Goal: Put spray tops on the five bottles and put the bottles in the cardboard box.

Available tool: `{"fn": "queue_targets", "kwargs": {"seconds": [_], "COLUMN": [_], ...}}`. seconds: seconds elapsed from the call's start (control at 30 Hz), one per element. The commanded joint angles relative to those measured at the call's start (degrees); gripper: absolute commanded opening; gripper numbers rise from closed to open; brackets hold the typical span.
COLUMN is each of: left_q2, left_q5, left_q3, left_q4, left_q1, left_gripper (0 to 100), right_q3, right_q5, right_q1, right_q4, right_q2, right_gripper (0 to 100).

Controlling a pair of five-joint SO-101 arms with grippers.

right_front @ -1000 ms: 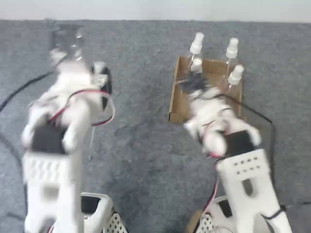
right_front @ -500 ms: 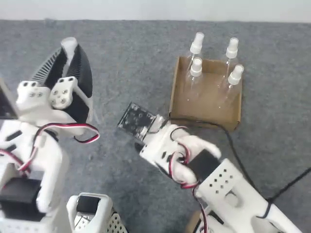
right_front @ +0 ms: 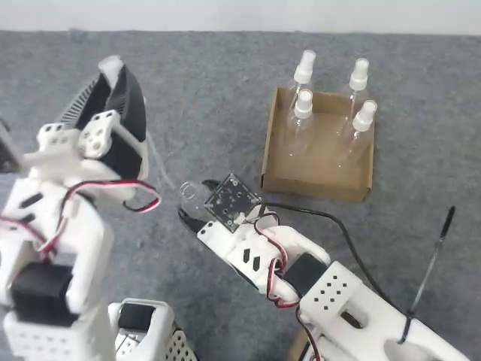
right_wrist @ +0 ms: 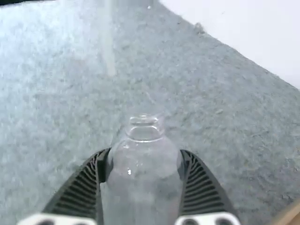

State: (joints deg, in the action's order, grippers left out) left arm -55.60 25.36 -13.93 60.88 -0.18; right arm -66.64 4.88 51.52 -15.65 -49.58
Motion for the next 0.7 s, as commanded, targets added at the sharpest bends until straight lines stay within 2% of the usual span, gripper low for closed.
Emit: {"fn": "queue_targets", "kwargs": {"seconds": [0.0,0.27,0.67], "left_q2": [-0.4,-0.4,-0.4], "left_q5": [0.5,0.5,0.3], "left_q3": [-2.8,-10.7,-19.6], "left_q4": [-5.2,-10.2,-9.0], "left_q1": [0.2,0.2,1.1], "left_gripper": [1,1,1], "right_q3": [0.0,-0.1,-0.2], "right_q5": [-1.2,-1.2,-1.5], "right_q1": [0.7,0.7,0.2], "right_q4": [2.2,2.2,2.2], "right_q2": [-2.7,-2.8,-2.8], "right_gripper": [0.6,0.6,0.6]}}
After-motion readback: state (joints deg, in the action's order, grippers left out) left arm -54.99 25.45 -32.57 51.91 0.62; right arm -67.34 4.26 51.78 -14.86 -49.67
